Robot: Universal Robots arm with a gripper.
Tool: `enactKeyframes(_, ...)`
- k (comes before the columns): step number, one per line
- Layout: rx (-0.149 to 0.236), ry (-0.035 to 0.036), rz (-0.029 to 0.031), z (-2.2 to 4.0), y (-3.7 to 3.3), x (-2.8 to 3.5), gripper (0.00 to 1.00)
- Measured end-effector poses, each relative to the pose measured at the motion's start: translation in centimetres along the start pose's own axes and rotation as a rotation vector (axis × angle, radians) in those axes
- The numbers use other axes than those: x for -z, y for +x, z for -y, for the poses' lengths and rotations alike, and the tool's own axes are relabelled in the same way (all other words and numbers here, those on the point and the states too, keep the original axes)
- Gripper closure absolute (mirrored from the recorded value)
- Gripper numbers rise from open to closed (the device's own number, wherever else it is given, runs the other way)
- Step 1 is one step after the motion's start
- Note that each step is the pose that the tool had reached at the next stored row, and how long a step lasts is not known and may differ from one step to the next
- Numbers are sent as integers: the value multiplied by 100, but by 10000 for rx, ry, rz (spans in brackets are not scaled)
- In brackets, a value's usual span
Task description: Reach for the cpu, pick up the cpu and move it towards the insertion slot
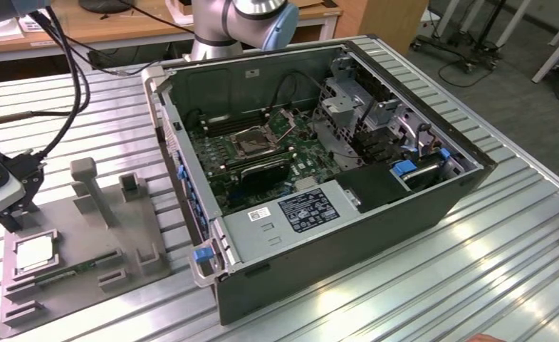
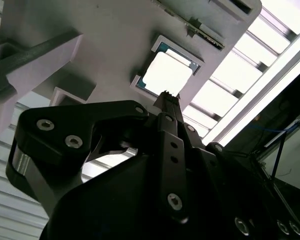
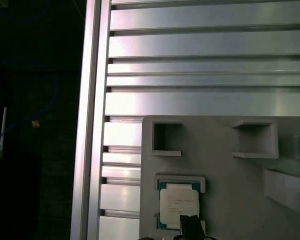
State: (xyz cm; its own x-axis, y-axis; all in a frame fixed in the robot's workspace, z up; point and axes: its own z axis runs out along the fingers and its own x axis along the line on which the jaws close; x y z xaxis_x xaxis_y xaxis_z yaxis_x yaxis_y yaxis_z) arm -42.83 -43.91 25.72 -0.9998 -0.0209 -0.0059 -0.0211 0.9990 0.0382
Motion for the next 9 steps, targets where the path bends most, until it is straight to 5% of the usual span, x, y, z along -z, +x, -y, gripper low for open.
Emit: enactKeyframes(9,-1,0,1,8,63,-123,89)
